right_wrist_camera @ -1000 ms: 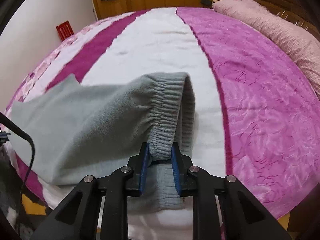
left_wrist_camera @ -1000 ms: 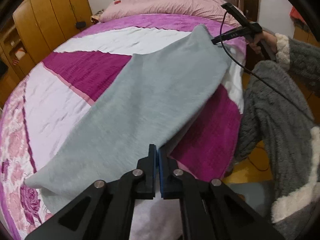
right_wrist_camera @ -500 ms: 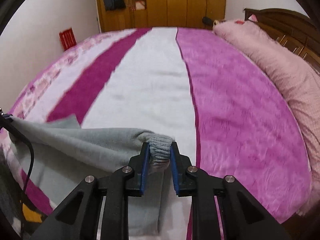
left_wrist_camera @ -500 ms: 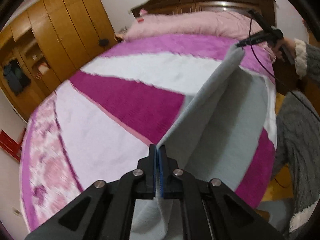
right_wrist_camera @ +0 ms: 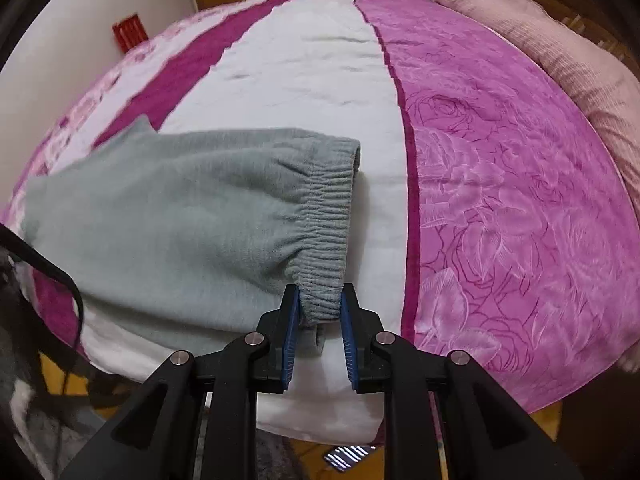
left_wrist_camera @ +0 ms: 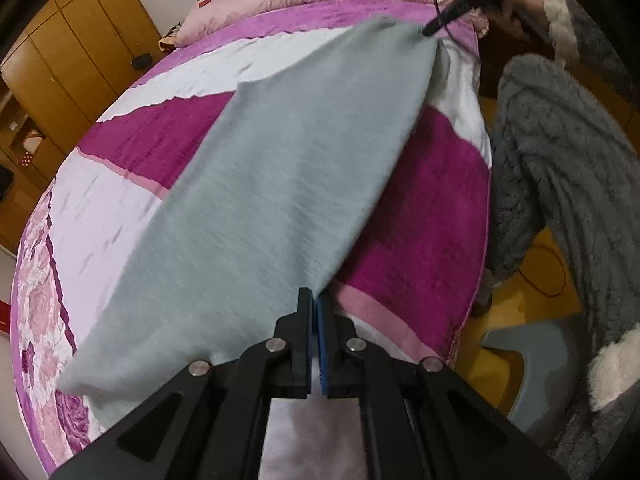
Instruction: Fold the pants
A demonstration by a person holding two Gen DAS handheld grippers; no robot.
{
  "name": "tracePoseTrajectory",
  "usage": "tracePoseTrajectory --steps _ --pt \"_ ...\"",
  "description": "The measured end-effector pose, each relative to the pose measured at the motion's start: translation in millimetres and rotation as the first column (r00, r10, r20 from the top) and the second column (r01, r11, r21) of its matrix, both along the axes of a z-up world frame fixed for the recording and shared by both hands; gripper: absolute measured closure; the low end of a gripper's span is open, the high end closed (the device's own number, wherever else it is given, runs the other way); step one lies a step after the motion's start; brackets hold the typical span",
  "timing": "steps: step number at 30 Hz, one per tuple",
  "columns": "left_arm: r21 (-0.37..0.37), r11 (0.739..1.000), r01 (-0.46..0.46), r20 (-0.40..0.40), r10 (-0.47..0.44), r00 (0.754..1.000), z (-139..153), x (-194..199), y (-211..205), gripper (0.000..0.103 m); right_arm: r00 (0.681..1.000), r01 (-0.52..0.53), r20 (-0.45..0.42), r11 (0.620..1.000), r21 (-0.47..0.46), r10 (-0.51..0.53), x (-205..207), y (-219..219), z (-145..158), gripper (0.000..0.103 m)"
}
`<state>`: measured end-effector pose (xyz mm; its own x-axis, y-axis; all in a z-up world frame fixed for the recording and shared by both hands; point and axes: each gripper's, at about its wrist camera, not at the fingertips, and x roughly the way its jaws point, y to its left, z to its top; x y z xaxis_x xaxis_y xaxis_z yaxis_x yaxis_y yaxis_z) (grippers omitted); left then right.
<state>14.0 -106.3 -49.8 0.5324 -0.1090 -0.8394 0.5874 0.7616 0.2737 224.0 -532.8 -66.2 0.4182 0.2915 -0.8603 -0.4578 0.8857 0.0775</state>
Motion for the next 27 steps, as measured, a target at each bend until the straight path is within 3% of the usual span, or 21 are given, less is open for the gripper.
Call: tracePoseTrajectory --steps 3,6,11,14,17,19,21,25,27 --pt "-0.031 0.999 -0.020 0.003 0.021 1.000 9 3 6 0.101 1.000 0.002 -0.002 1.000 0.021 -0.002 -3 -2 12 0.085" --pt "-0.015 0.999 -0.031 0.036 0.032 0.999 18 4 13 0.101 1.000 0.010 -0.024 0.998 0.058 -0.009 -4 -6 19 0.085" --pt "-0.002 0.998 -0.061 0.045 0.061 0.997 16 7 15 0.101 0.991 0.015 -0.132 0.999 0.030 -0.011 -3 0 -1 0.084" --pt "0.019 0.998 -0.058 0.044 0.057 0.997 9 6 11 0.101 0.993 0.035 -0.111 0.999 0.027 -0.032 -4 1 1 0.083" --pt "0.053 0.997 -0.062 0.056 0.059 0.997 -2 5 4 0.100 0.996 -0.008 -0.084 0.994 -0.107 -0.001 -5 16 -10 0.068" --pt "0.049 0.995 -0.083 0.056 0.080 0.995 -3 5 2 0.100 0.999 -0.038 -0.041 0.984 -0.174 0.032 -10 27 -11 0.068" --pt "0.009 0.995 -0.099 0.039 0.099 0.994 4 4 6 0.096 1.000 -0.018 -0.009 0.984 -0.176 0.016 -14 25 -3 0.067" --pt "-0.105 0.982 -0.155 0.002 0.157 0.988 32 -3 30 0.060 0.997 0.056 0.066 0.991 -0.123 -0.048 -23 18 23 0.063" --pt "-0.148 0.972 -0.182 -0.006 0.183 0.983 50 -6 46 0.058 0.990 0.082 0.121 0.991 -0.109 -0.069 -28 18 41 0.056"
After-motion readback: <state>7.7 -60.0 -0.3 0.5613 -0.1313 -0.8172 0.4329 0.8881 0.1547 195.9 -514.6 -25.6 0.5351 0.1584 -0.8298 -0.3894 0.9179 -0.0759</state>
